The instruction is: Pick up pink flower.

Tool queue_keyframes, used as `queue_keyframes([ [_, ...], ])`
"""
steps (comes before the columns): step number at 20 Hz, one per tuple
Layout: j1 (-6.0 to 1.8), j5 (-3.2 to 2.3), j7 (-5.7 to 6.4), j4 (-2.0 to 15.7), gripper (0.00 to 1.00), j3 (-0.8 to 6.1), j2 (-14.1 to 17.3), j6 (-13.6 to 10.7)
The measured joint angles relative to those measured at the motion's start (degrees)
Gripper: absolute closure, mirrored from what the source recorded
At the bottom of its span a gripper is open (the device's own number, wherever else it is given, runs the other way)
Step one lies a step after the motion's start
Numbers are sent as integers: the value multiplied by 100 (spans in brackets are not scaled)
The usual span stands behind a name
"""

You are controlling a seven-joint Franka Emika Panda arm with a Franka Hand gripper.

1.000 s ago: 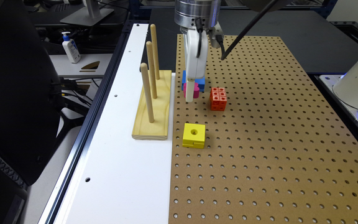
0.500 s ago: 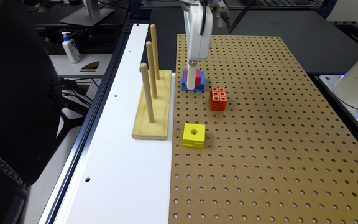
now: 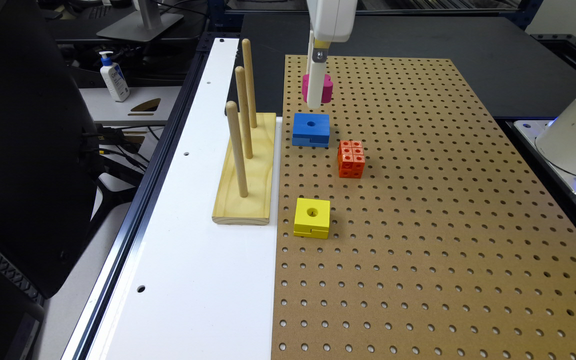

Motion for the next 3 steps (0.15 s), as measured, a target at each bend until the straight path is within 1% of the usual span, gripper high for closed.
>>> queue_keyframes([
  [3, -2, 0, 1, 26, 100, 0, -106, -77],
])
